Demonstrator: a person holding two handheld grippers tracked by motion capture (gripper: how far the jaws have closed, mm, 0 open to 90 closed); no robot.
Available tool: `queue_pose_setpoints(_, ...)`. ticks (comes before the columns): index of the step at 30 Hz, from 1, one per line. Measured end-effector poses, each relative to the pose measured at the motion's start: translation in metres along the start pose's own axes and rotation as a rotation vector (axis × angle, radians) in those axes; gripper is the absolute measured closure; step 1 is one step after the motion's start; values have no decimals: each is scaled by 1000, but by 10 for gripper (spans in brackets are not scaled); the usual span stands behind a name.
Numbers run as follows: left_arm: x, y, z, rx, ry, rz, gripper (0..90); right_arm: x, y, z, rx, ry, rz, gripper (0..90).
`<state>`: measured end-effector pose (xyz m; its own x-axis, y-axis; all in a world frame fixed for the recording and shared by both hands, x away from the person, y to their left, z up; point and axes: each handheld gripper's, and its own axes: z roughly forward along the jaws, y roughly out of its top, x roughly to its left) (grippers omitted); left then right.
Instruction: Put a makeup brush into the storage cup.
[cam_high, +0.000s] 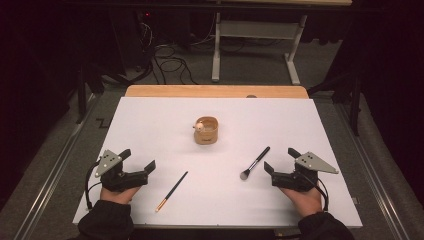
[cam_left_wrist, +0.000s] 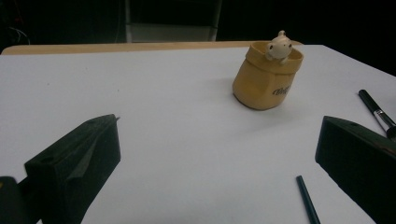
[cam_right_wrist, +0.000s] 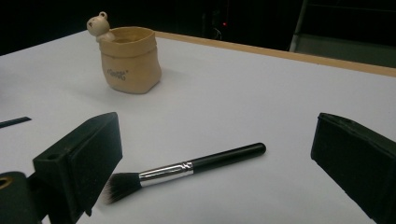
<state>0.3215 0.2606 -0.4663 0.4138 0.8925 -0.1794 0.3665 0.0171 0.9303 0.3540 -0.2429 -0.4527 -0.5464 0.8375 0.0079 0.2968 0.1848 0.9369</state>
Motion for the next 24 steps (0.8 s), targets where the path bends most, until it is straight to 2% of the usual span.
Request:
queue_pose_setpoints(5,3,1,4,10,18,-10,7,1,-1,3,16,-2,-15,26)
queue_pose_setpoints(9,3,0,6,61,29,-14,8,1,-3,2,21,-12,-18,26)
queue_pose_setpoints(10,3,0,6,61,29,-14,8,1,-3,2,21,-12,-18,26)
queue_pose_setpoints(11,4,-1,6,86,36,-15,7,1,-3,0,16,-20,-20,26)
queue_pose_setpoints(16,5,-2,4,101,56,-13,7,1,-3,0,13,-30,-25,26)
queue_pose_setpoints(24,9,-6,-3,148,87,-18,8,-5,-1,5,6,-49,-5,35)
